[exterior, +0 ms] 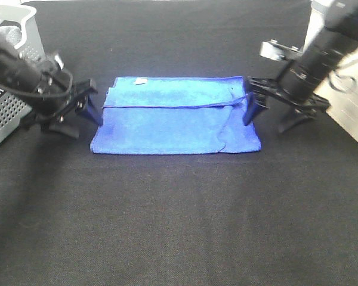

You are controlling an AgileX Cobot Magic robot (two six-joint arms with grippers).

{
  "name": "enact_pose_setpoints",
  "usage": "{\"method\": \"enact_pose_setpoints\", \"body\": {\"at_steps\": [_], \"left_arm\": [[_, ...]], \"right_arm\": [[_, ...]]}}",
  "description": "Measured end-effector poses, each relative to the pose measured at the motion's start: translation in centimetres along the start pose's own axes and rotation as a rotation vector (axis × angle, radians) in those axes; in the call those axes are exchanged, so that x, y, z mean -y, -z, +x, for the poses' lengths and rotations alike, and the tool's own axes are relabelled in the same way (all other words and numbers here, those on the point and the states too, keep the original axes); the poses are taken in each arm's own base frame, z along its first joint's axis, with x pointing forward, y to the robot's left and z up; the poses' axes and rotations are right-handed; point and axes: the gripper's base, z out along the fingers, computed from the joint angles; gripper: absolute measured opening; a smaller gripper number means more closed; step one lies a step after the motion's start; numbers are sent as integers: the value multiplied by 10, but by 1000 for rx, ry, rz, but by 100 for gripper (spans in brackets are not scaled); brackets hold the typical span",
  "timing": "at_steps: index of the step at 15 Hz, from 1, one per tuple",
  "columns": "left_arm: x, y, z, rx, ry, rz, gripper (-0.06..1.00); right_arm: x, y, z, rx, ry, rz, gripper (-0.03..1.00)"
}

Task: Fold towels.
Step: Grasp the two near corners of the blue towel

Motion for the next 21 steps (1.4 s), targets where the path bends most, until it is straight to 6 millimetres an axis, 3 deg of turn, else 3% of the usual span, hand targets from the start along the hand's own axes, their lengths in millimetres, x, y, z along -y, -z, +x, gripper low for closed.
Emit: {"method": "enact_pose_setpoints", "body": {"at_steps": [1,5,7,10,13,15,16,17,18,21], "left_arm": [[-2,-1,1,4,8,-6,59],[3,-2,-3,56,53,22,64],[9,-10,1,47,47,27,65],[18,-36,9,12,25,23,65],[18,-42,8,8,71,45,62],[17,-45,9,5,77,45,45],[17,-50,11,-4,74,40,30],[16,-51,12,-16,68,39,7],[15,-50,13,-27,60,35,1],[3,-32,14,-119,11,17,1]], "right_arm": [[8,-1,2,6,1,-13,75],[4,-3,-1,57,49,-43,75],[7,-8,-2,64,53,-37,75],[15,-34,2,14,34,-55,74],[11,-43,-5,7,19,-123,61],[12,-49,-4,-8,5,-140,39],[13,-51,-3,-13,2,-140,27],[14,-54,-3,-19,-13,-140,4],[15,-53,-3,-23,-32,-142,0],[22,-47,0,-65,-60,-168,0]]}}
